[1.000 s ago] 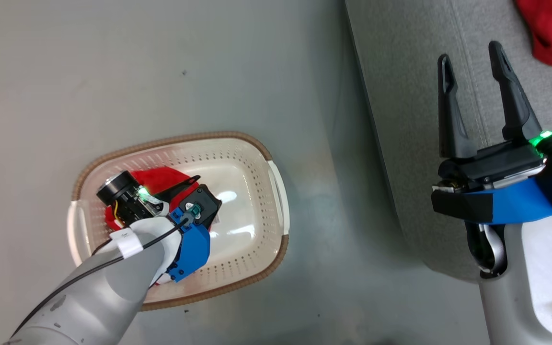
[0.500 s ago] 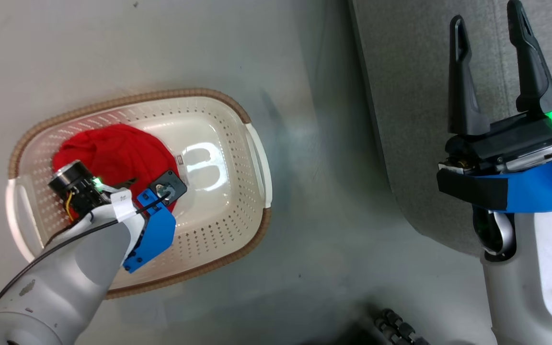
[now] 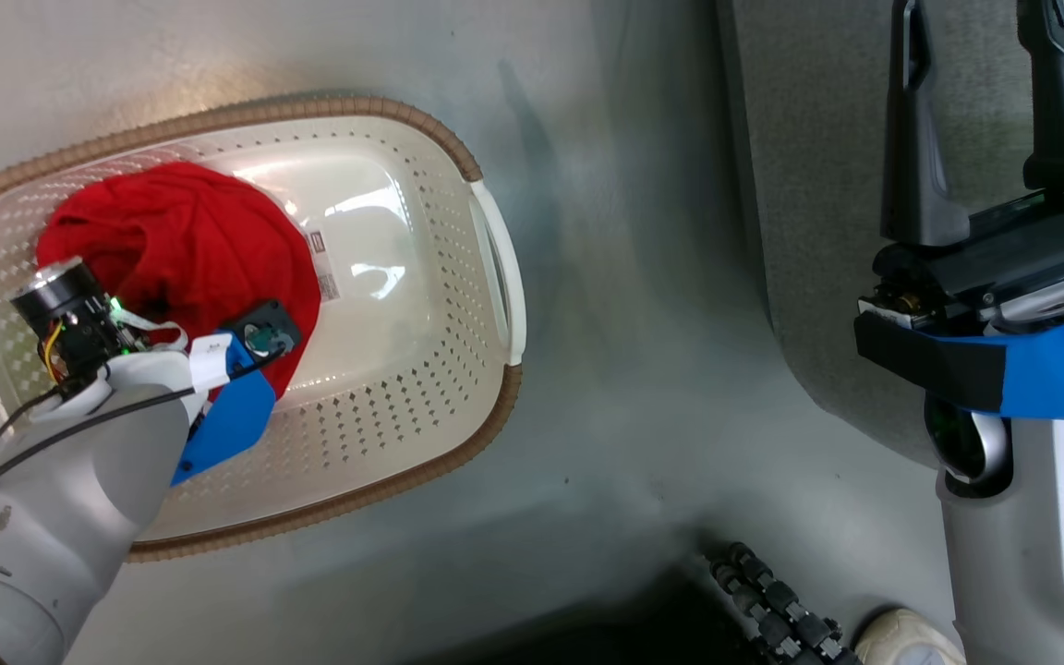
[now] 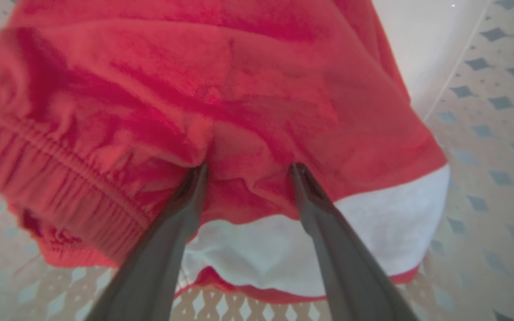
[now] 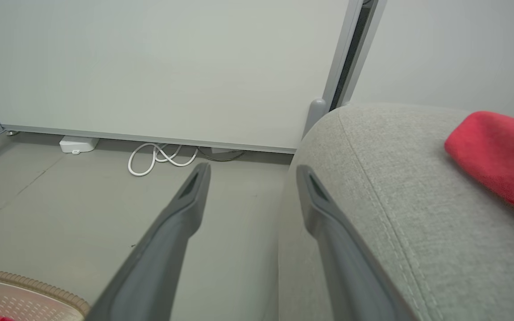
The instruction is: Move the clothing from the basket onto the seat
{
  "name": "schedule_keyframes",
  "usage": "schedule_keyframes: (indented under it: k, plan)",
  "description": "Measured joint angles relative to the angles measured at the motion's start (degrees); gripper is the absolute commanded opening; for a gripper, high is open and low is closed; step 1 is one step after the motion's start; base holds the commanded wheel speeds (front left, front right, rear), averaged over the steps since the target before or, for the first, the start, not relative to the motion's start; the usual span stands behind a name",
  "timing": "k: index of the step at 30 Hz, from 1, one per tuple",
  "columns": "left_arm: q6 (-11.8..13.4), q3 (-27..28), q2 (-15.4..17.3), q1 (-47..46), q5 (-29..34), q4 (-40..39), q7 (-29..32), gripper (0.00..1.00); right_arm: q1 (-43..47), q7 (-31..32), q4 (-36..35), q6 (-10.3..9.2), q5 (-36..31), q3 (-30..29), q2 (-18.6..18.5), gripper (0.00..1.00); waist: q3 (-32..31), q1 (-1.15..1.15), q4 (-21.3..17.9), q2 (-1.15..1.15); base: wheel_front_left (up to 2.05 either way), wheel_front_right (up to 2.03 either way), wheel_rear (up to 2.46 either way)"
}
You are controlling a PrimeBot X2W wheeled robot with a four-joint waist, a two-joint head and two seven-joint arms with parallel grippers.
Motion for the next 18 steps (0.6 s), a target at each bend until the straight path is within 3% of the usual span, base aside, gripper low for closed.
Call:
schedule_keyframes:
  k: [15,16,17,18]
  plan:
    - [-0.03,0.03,-1.19,-3.46,0.77,2.25,-1.12,1.00,0.19,0.00,-3.57,0.00,-1.36,-0.45,0.01,1.00,5.25,-0.04,-0.50,0.01,0.00,0.00,0.00]
    - [-0.05,0.03,-1.20,-3.53,0.63,2.35,-1.37,0.64,0.20,0.00,-3.67,0.00,-1.58,-0.55,0.01,1.00,5.28,-0.03,-0.49,0.01,0.00,0.00,0.00]
    - [-0.13,0.03,-1.21,-3.59,0.59,2.48,-1.67,0.44,0.28,0.00,-3.68,0.00,-1.74,-0.58,0.01,1.00,5.26,-0.03,-0.46,0.01,0.00,0.00,0.00]
    - [-0.13,0.03,-1.33,-3.63,0.14,2.59,-1.78,0.03,0.33,0.00,-3.70,0.00,-1.74,-0.63,0.01,1.00,5.20,-0.03,-0.42,0.01,0.00,0.00,0.00]
